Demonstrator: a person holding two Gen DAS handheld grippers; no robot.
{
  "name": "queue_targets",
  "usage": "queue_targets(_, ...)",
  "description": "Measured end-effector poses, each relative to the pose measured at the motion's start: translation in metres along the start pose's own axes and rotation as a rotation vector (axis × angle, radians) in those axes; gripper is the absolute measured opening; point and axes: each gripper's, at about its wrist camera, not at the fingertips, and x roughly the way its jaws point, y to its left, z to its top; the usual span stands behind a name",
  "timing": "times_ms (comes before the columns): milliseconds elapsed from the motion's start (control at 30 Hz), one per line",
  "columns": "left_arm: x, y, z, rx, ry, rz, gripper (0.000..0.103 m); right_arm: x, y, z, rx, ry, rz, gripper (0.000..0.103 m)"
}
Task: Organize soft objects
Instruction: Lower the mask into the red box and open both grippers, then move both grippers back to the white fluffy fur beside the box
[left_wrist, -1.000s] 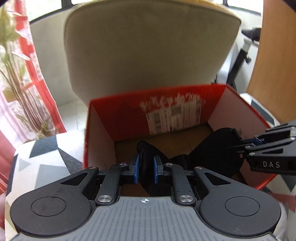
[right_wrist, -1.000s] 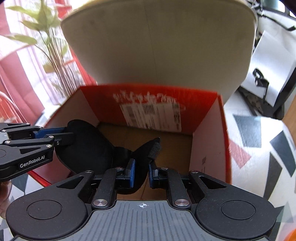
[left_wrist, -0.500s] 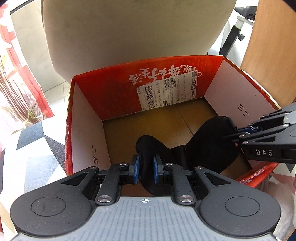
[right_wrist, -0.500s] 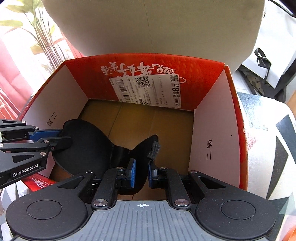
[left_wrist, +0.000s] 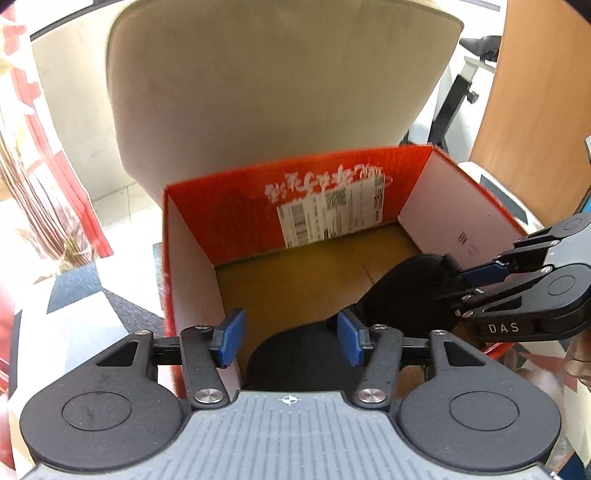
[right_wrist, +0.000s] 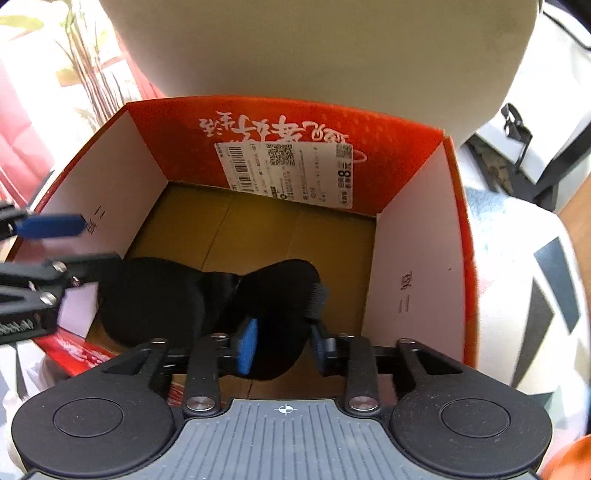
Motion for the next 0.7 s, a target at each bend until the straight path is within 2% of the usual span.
queue_targets(100, -0.018, 0.003, 0.000, -0.016, -0.043, 0.019, 0.057, -0.017, -0.001, -0.001, 0.000, -0.051, -0.029, 0.041)
queue_targets(267, -0.056, 0.009, -0.008, -0.038, -0.122, 0.059, 0.060, -0.056, -0.006, -0.014, 0.037, -0.174, 0.009, 0.051)
queue_targets(433, -0.099, 0.007, -0.027, -0.068, -0.196, 0.085, 0.063, -0.098, -0.004, -0.044, 0.063, -0.304, 0.059, 0.062)
queue_targets(533, -0.123, 0.005, -0.046, -0.095, -0.230, 0.093, 0.063, -0.120, 0.002, -0.066, 0.054, -0.364, 0.082, 0.063)
queue_targets(700, -0.149, 0.008, -0.082, -0.175, -0.231, 0.082, 0.063, -0.142, 0.011, -0.100, 0.041, -0.415, 0.112, 0.063)
